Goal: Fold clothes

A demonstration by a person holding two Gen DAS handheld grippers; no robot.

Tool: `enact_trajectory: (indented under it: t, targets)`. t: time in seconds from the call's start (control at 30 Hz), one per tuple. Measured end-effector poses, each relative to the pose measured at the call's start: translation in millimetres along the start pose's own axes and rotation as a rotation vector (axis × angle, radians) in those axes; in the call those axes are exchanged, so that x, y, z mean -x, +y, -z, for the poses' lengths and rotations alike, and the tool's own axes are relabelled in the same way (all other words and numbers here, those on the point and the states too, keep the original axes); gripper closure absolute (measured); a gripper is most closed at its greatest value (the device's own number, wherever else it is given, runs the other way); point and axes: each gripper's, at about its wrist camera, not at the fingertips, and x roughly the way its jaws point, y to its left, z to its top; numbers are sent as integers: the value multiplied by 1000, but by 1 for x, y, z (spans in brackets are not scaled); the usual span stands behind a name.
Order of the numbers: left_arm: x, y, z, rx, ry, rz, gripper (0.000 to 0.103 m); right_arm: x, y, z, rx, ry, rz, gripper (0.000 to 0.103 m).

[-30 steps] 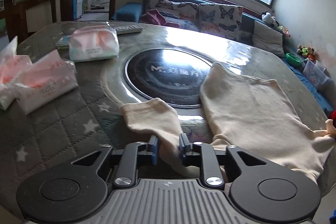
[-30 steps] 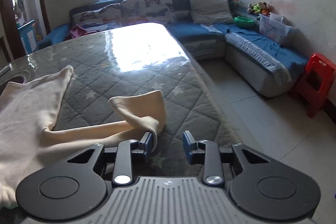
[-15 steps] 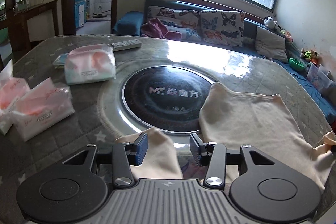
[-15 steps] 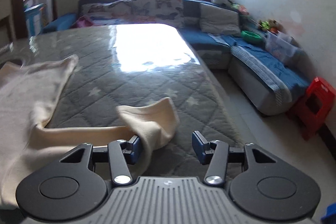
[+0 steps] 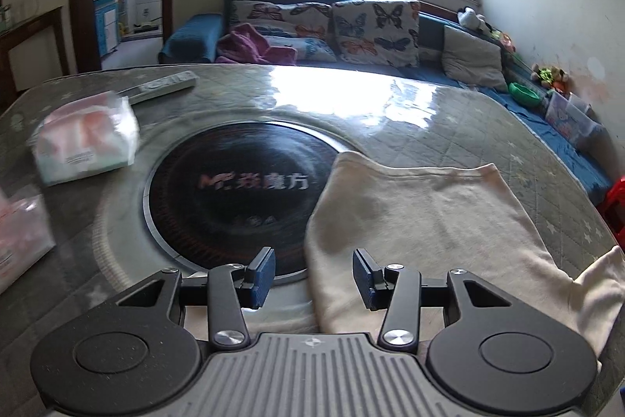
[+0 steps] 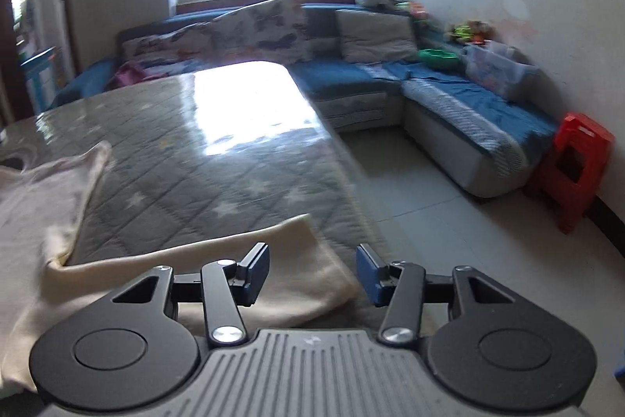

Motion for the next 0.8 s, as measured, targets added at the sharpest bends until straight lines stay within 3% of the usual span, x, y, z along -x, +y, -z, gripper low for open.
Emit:
enact_trajectory:
  t: [0.1, 0.33, 0.47, 0.57, 0.63, 0.7, 0.8]
  targets:
    - [-16, -4, -6, -9, 15, -3, 56, -18, 13, -1, 32, 45, -42, 64]
    - [-52, -9, -24, -56, 1, -17, 56, -30, 28, -19, 88, 58, -39, 64]
    - [-75, -18, -31, -96, -13, -24, 58, -33, 47, -42, 137, 44, -112, 64]
    - [-90, -27, -32, -127, -23, -15, 75, -37, 70, -58, 179, 33, -181, 64]
    - [-94, -32, -31, -139, -26, 5, 94, -41, 85, -66, 200, 27, -216, 64]
    - [-93, -38, -30, -147, -31, 36, 97, -44, 99, -73, 227, 21, -245, 64]
    - [-79, -51, -24, -164, -36, 144, 97, -48, 115, -82, 255, 22, -289, 64]
